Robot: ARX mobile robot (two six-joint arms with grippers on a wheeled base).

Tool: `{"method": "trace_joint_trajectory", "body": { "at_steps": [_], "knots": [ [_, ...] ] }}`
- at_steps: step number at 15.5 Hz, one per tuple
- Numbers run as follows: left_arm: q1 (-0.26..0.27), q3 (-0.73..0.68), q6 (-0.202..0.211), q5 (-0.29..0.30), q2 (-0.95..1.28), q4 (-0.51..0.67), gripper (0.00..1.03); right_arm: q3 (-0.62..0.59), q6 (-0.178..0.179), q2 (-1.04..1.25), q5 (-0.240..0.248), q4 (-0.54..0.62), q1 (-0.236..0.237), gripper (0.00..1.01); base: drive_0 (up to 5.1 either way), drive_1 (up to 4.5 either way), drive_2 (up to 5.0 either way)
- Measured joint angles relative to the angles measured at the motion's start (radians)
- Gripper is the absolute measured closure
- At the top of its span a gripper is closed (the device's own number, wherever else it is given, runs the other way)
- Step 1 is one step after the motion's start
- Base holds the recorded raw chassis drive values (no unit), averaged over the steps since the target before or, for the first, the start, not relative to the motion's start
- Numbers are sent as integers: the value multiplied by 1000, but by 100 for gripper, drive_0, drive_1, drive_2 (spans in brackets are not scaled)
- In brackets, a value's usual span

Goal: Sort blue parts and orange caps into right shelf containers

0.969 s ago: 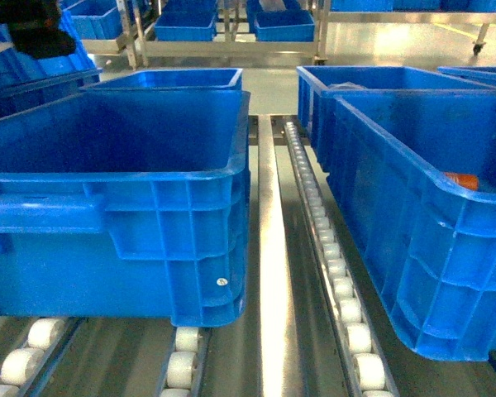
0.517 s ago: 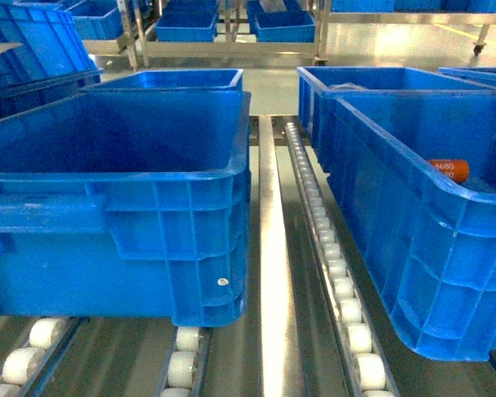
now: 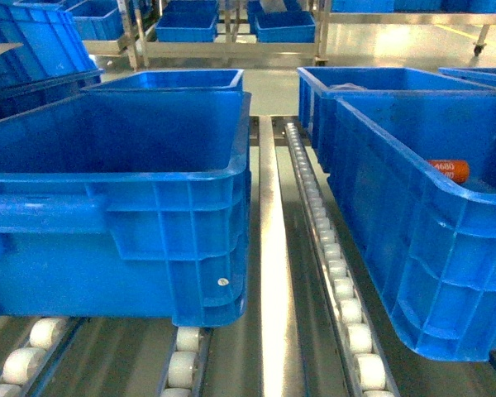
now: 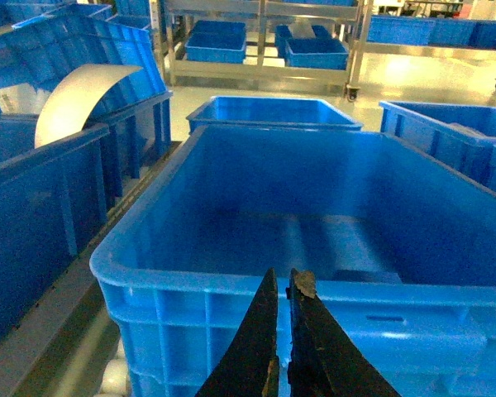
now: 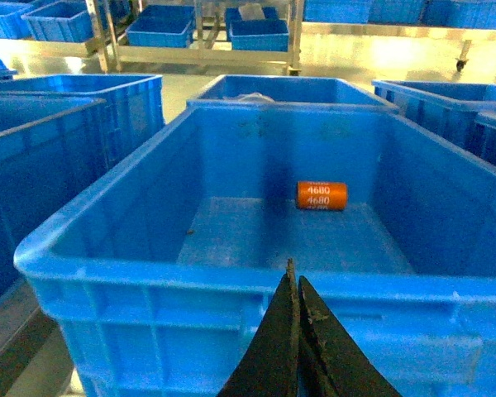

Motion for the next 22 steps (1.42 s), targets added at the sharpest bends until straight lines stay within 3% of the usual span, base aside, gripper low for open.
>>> {"method": "trace_joint_trajectory", "body": {
  "at_steps": [2, 4, 5, 9, 22],
  "knots": [
    [0, -63, 0, 0, -35, 29, 101, -39, 0, -123, 0, -78, 0, 100, 0, 0, 0],
    [0, -98, 0, 0, -140, -60, 101, -55, 0, -234, 0, -166, 0, 100, 0, 0, 0],
    [0, -106, 0, 0, -262, -150, 101, -77, 0, -352, 0, -266, 0, 100, 0, 0, 0],
    [0, -122, 0, 0, -452, -321, 101, -80, 0, -539, 0, -434, 0, 100, 0, 0, 0],
    [0, -122, 0, 0, -798, -652, 101, -80, 0, -871, 0, -752, 0, 100, 0, 0, 0]
  ]
}}
